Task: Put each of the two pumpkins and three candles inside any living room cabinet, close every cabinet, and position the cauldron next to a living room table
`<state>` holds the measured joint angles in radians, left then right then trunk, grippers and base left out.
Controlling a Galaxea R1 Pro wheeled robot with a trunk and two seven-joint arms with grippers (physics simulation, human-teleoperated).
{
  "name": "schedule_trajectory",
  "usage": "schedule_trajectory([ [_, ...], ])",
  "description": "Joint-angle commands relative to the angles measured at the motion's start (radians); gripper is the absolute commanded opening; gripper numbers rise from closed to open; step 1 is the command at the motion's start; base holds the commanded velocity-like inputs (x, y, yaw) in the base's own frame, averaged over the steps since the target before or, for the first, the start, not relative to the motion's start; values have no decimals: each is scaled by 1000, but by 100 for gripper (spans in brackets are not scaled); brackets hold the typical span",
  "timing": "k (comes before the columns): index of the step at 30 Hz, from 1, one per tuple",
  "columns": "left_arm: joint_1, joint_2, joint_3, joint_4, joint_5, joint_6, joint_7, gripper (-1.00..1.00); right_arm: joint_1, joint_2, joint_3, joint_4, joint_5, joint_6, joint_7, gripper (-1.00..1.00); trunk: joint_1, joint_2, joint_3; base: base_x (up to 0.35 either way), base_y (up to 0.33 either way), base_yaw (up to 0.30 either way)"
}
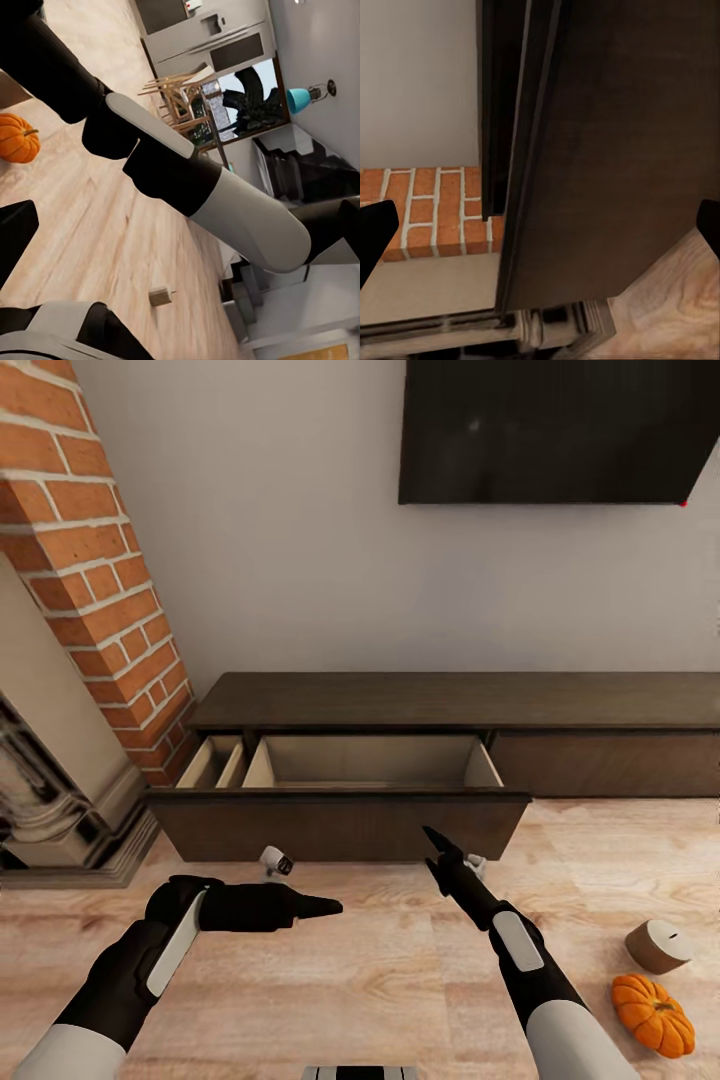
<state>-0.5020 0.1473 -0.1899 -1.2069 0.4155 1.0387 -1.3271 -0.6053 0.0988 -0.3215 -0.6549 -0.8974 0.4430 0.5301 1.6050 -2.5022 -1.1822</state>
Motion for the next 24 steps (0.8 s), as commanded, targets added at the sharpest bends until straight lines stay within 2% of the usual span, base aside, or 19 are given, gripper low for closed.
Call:
schedule_trajectory([
  [1,-1,1,-2,1,3,8,-1,100,-1,1,-5,0,-5,11,-1,100,-1,0,3,-65,0,0],
  [5,-1,-1,-2,2,3,8,0,100,-1,1,-6,0,-5,20,-28,100,-3,1,19,-31,0,0],
  [9,-1,-1,-2,3,3,8,1,100,-1,2,0,-1,-9,23,-108,100,-4,2,34,-9,0,0],
  [11,-1,-1,-2,3,3,8,1,100,-1,3,3,-2,-9,24,-126,100,-7,6,41,-32,3,0],
  [16,-1,-3,-2,4,2,8,2,100,-1,3,7,-6,-2,24,-154,100,-26,41,57,-151,36,0],
  [24,-1,-5,-3,4,2,8,7,100,-1,1,11,-15,7,25,-170,100,-57,97,82,-33,7,0],
])
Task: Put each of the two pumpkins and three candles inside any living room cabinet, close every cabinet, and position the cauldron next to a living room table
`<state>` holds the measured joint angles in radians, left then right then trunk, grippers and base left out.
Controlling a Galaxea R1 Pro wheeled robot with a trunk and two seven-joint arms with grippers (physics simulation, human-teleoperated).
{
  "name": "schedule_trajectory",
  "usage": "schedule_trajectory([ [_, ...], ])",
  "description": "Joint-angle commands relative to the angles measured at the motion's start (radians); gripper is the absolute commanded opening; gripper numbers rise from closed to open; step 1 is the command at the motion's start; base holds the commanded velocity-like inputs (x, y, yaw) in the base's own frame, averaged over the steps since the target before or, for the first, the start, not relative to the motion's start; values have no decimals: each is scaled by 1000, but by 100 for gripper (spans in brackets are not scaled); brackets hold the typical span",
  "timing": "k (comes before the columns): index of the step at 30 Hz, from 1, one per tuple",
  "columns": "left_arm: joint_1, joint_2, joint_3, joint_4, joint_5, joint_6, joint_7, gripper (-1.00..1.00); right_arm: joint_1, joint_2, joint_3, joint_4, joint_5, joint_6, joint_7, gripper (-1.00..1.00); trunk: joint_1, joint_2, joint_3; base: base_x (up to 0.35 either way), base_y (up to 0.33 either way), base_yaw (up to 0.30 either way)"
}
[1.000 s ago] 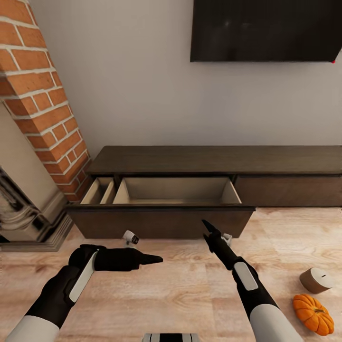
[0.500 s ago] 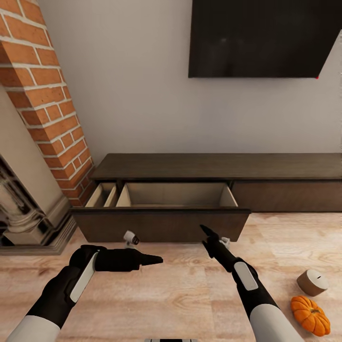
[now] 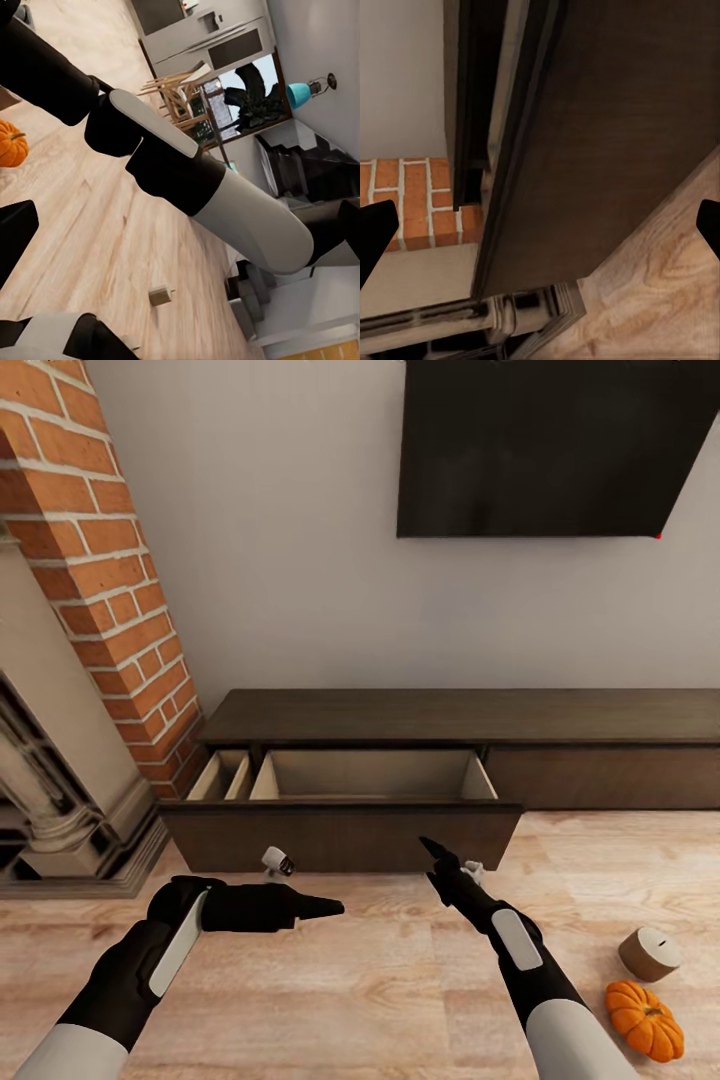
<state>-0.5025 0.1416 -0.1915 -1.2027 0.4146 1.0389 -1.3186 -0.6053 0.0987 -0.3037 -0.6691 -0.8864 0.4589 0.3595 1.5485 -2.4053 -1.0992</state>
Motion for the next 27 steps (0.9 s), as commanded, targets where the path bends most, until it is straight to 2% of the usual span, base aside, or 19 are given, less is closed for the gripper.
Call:
schedule_trajectory([
  [1,-1,2,-1,0,3,8,-1,100,-1,1,6,-4,8,10,-4,100,-4,7,2,-6,1,0],
  [2,-1,2,-1,0,3,8,-1,100,-1,1,18,-6,18,10,-6,100,-8,14,5,-5,1,0],
  [6,-1,4,-2,0,3,8,0,100,-1,4,113,-24,94,29,-39,100,-23,42,18,-2,0,0],
  [7,-1,4,-2,0,3,8,0,100,-1,4,124,-27,99,35,-51,100,-27,49,21,0,0,0],
  [9,-1,5,-1,0,3,8,1,100,0,2,183,-51,115,53,-100,100,-35,63,27,0,0,0],
  [12,-1,5,-2,0,2,8,1,100,1,-1,234,-78,134,55,-126,100,-46,84,37,0,0,0],
  [14,-1,6,-1,-1,2,8,1,100,16,-3,274,-119,165,52,-143,100,-54,98,43,0,0,0],
  [20,-1,8,-1,-1,2,8,1,100,60,-4,294,-167,196,49,-156,100,-77,140,62,0,0,0],
  [27,-1,8,-1,-1,1,8,1,100,78,-18,294,-174,198,56,-157,100,-104,189,84,0,0,0],
])
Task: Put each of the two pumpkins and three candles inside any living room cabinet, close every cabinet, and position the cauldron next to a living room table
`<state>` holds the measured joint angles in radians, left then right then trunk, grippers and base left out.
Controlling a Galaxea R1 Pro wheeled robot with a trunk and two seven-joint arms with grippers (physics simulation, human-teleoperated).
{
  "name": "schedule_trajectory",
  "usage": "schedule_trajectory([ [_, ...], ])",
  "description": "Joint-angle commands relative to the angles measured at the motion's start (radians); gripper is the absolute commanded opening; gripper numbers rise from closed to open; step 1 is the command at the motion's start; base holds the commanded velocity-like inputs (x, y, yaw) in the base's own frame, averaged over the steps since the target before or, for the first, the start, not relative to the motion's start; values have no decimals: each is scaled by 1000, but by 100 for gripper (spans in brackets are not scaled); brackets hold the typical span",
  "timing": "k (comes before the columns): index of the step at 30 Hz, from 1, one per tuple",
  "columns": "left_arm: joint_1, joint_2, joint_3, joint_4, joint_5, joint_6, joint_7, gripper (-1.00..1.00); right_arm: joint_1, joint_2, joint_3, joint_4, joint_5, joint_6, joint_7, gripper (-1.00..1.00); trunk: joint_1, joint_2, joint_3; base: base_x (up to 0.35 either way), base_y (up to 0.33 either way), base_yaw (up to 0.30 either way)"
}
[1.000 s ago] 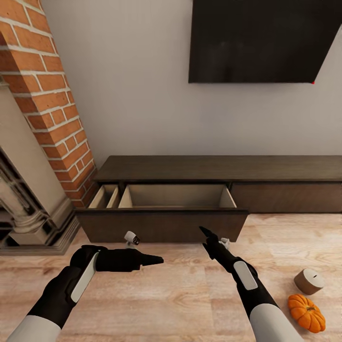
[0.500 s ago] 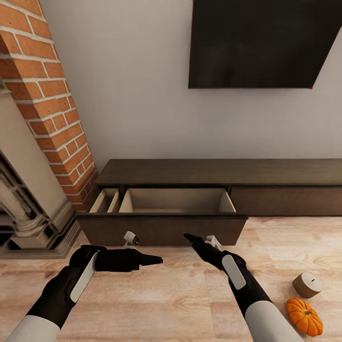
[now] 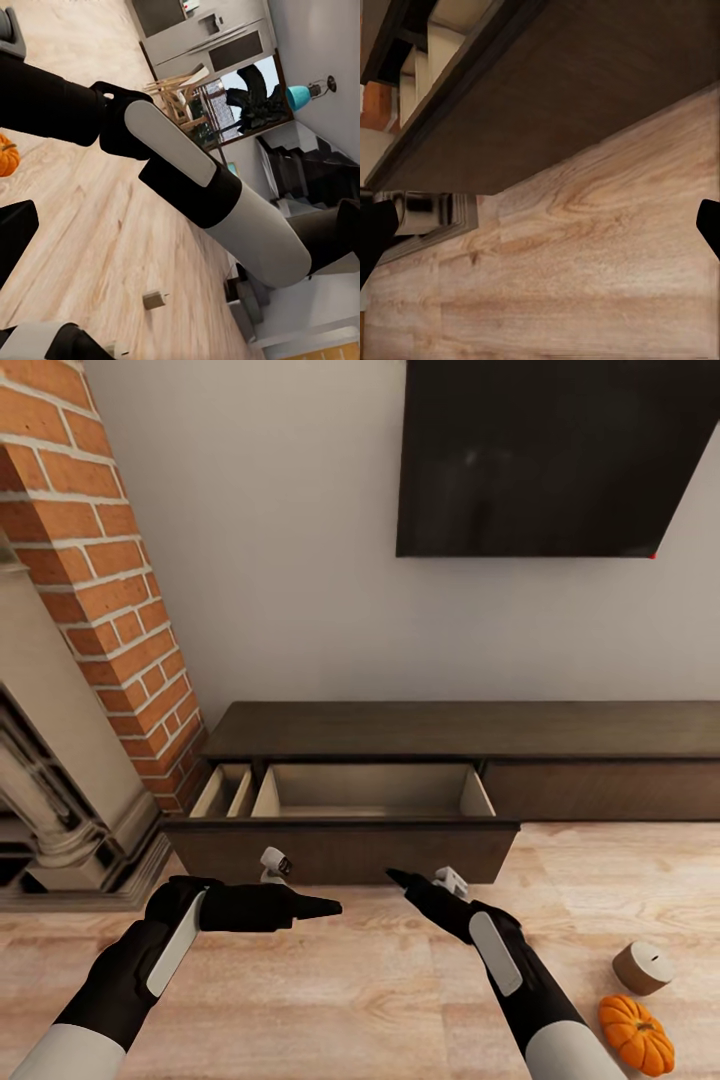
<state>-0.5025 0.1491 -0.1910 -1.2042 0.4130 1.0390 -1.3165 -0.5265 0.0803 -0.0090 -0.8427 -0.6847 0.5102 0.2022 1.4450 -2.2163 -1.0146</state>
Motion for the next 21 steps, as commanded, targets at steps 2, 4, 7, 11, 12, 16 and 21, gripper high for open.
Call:
schedule_trajectory([
  [2,-1,1,-1,0,3,8,-1,100,1,-3,-1,0,-4,8,0,100,-8,14,6,0,0,0],
  [4,-1,1,-1,1,3,8,-1,100,4,-5,0,1,-2,8,5,100,-16,28,12,0,0,0],
  [7,-1,1,-1,1,2,8,0,100,24,-6,1,1,0,3,4,100,-27,49,21,0,0,0],
  [11,-1,1,-1,1,1,8,1,100,35,-6,1,1,0,1,1,100,-42,77,34,-16,0,0],
  [12,-1,1,-1,1,0,8,2,100,36,-6,1,1,1,1,1,100,-46,84,37,-87,0,0],
  [16,-1,0,-4,1,0,8,20,100,38,-19,2,1,3,8,0,100,-62,112,49,-198,0,0],
  [21,-1,-1,-4,0,1,8,32,100,38,-61,5,6,0,10,4,100,-81,147,65,-171,0,0],
])
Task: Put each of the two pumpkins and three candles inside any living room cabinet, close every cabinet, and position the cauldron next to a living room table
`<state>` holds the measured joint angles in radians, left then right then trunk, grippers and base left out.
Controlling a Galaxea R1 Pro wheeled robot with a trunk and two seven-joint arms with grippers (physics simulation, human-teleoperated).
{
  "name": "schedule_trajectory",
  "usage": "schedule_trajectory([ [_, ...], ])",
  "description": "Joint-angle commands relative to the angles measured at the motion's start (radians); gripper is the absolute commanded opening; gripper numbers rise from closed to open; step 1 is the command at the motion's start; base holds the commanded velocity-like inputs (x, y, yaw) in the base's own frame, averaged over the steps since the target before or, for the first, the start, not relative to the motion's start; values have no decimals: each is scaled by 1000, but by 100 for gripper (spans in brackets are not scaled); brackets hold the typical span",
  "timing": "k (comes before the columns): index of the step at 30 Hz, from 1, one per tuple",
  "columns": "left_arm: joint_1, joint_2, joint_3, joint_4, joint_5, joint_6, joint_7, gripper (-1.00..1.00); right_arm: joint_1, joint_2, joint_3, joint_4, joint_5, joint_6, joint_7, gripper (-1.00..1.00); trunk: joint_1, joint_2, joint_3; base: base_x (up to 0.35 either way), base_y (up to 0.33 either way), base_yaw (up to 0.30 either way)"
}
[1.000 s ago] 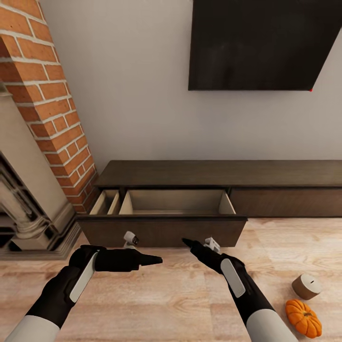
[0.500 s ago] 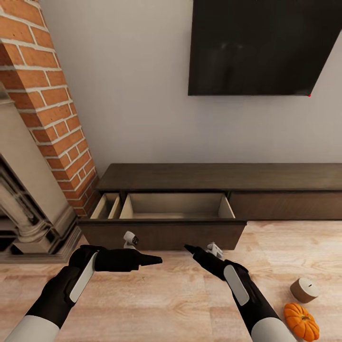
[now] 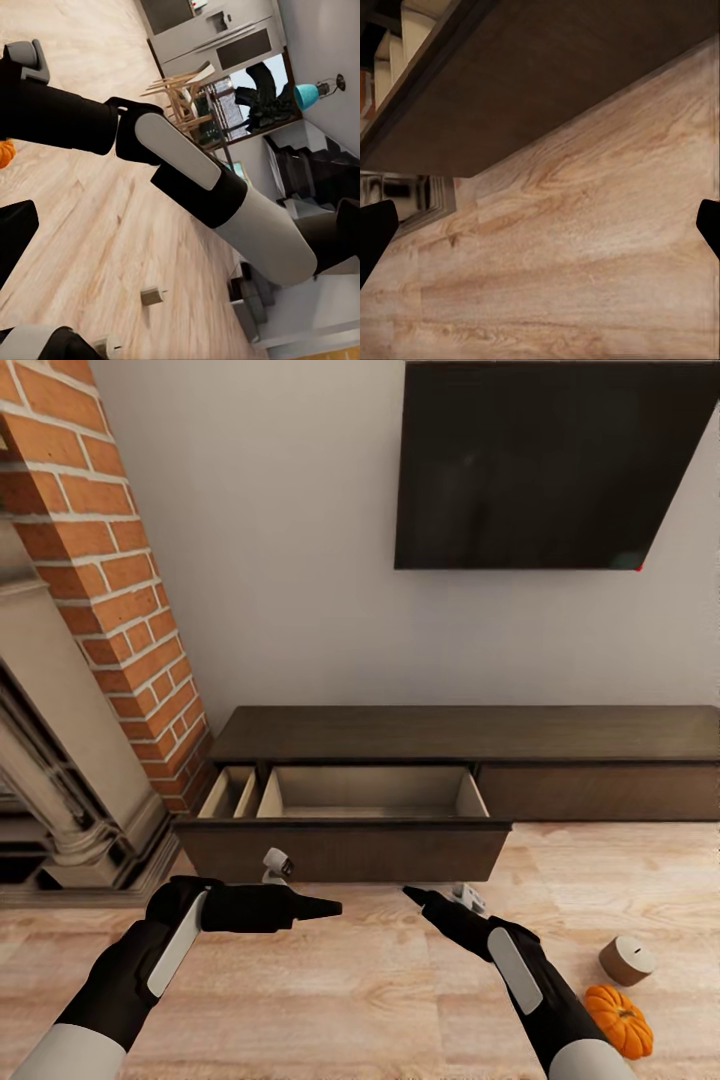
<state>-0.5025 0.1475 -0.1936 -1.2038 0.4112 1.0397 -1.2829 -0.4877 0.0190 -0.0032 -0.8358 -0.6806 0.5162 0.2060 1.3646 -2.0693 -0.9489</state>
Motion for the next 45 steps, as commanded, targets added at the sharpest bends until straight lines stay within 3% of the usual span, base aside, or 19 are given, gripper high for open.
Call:
schedule_trajectory([
  [1,-1,1,-2,0,3,7,0,100,0,-3,0,0,-4,4,0,100,-4,7,2,-64,0,0],
  [16,-1,2,0,0,3,7,1,100,4,-17,-3,3,-6,-7,5,100,-62,112,49,-24,8,0],
  [28,-1,7,3,1,2,7,1,100,30,-36,-6,3,-7,-8,-3,100,-108,196,87,-102,223,0],
  [34,-1,28,3,2,1,7,18,100,30,-52,-7,3,-7,-8,-6,100,-127,231,103,-39,179,0],
  [39,0,46,2,64,3,5,69,100,38,-69,-7,4,-7,-8,-7,100,-127,231,103,-6,33,0],
  [45,0,45,-3,186,5,-79,118,100,50,-93,-9,4,-8,-10,-8,100,-127,231,104,-10,6,-86],
])
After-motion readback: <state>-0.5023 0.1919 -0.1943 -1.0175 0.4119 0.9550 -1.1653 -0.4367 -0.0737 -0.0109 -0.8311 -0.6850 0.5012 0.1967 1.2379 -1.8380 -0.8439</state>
